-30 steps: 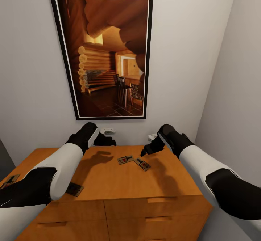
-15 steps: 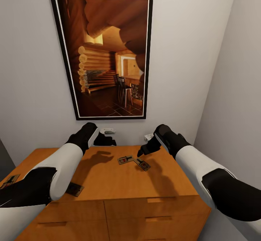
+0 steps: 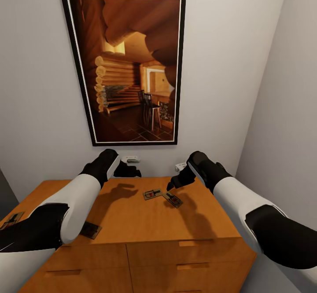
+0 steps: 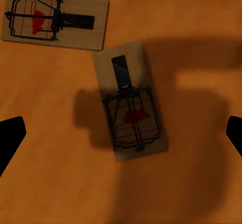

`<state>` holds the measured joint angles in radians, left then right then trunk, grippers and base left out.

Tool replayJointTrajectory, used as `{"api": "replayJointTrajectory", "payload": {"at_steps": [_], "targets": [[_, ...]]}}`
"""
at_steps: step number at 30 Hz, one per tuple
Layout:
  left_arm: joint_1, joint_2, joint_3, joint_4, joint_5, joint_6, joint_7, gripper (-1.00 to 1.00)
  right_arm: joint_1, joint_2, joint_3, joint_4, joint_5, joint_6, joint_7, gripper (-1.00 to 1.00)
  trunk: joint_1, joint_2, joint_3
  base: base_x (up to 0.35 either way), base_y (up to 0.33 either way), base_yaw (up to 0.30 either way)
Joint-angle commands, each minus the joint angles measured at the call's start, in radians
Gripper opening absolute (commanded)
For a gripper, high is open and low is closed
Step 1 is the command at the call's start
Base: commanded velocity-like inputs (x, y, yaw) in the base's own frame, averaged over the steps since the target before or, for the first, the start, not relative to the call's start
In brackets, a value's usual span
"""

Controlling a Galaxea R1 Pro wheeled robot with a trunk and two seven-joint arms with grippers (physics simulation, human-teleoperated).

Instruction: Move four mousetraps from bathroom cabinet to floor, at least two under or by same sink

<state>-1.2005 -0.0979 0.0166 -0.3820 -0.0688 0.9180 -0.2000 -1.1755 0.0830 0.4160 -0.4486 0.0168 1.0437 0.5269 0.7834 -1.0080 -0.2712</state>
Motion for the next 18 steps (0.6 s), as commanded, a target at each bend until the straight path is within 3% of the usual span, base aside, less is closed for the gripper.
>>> {"api": "replayJointTrajectory", "payload": {"at_steps": [1, 18], "targets": [[-0.001, 0.0, 0.002, -0.001, -0.007, 0.004, -0.006, 1.0, -0.001, -0.001, 0.004, -0.001, 0.002, 0.003, 0.004, 1.0, 0.0, -0.001, -0.001, 0.0, 0.0, 0.0], [-0.001, 0.0, 0.002, 0.0, -0.008, 0.004, -0.004, 1.0, -0.001, -0.003, 0.004, -0.001, 0.002, 0.002, 0.004, 1.0, 0.0, -0.001, -0.001, 0.0, 0.0, 0.0]]}}
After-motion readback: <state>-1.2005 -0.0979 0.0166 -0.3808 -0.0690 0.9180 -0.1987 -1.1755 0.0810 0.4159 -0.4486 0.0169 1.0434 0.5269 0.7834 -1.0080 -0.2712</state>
